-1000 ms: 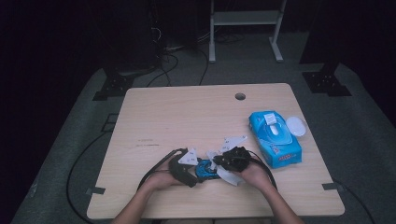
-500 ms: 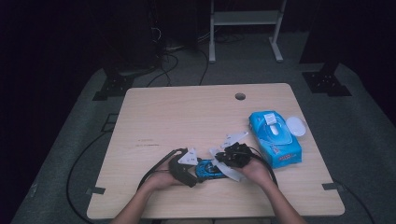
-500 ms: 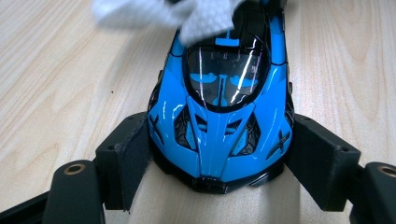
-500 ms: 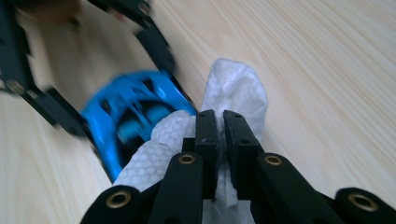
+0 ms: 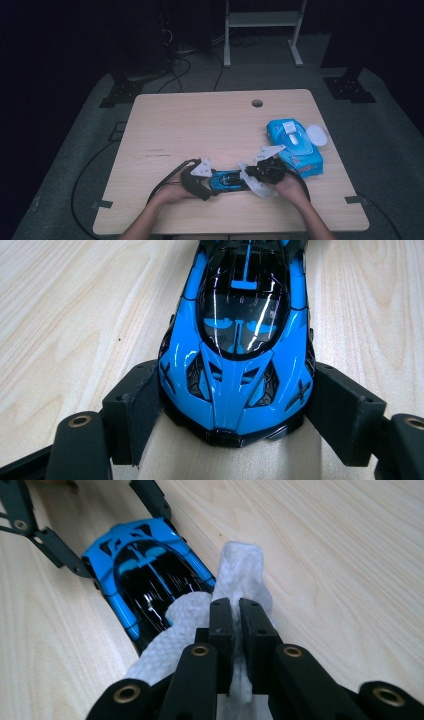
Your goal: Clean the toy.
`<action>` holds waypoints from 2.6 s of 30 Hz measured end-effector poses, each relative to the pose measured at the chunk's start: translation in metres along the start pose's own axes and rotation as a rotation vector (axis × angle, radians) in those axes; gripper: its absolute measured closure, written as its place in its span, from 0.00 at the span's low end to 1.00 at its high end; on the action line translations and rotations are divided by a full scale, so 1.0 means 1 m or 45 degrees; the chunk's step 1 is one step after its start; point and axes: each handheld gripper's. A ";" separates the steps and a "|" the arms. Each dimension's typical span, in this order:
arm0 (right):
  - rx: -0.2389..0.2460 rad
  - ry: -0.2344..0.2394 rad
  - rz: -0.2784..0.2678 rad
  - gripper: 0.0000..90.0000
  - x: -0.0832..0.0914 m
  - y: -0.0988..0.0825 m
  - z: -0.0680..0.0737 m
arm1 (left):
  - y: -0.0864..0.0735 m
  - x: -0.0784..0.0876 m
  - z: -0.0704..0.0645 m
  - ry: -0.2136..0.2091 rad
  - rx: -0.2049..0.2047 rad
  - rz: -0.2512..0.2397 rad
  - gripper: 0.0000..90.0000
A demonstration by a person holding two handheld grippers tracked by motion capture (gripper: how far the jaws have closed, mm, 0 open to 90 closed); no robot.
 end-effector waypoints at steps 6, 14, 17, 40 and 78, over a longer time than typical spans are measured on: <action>-0.016 0.053 -0.136 0.93 0.007 0.010 0.001 | 0.000 0.000 0.000 0.001 -0.001 -0.001 0.28; 0.018 0.037 -0.127 0.93 0.022 0.009 0.008 | 0.000 0.000 0.000 -0.001 0.000 0.000 0.28; 0.007 0.052 -0.098 0.93 0.017 0.001 0.009 | 0.000 0.000 0.000 0.000 0.000 -0.002 0.28; 0.023 0.072 0.007 0.93 0.008 -0.013 0.012 | 0.000 0.000 0.001 -0.006 -0.008 0.000 0.28; 0.012 0.112 -0.094 0.94 0.004 -0.024 0.022 | -0.001 0.007 0.017 -0.145 0.198 0.003 0.23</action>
Point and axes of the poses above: each handheld gripper's, and its own axes: x roughly backward along the jaws, y roughly out of its top, z roughly to its left, and after that the axes turned 11 degrees about y, right-handed
